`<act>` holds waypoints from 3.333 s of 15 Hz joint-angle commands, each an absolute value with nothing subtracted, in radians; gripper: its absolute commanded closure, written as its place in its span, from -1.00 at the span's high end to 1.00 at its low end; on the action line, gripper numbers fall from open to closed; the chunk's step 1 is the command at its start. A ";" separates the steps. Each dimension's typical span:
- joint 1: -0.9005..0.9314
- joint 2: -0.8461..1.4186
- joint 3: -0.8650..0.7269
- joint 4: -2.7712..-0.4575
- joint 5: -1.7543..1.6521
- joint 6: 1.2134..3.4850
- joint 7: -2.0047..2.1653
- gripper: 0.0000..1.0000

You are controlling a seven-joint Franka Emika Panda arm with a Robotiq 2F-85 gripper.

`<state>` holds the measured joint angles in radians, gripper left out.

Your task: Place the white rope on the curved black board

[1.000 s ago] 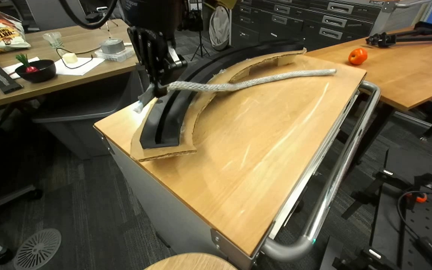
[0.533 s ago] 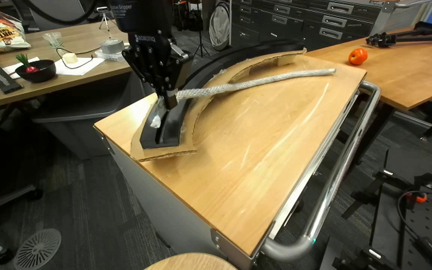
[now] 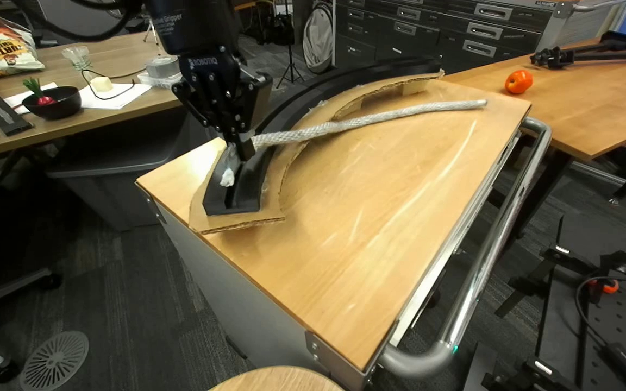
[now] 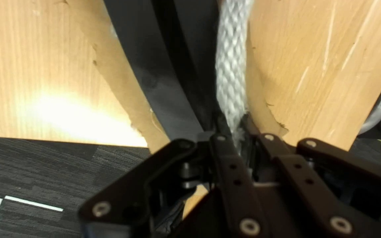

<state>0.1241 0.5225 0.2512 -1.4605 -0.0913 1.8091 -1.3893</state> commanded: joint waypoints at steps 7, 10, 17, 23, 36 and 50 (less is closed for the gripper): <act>0.129 0.508 0.231 -1.541 -0.074 2.039 -1.256 -0.74; 0.107 0.485 0.245 -1.554 -0.039 2.036 -1.293 -0.74; 0.106 0.501 0.225 -1.557 -0.032 2.031 -1.285 -0.74; 0.102 0.513 0.233 -1.558 -0.029 1.980 -1.322 -0.76; 0.089 0.444 0.249 -1.625 0.030 1.938 -1.576 -0.74; 0.105 0.110 0.193 -1.994 -0.053 2.429 -1.270 1.00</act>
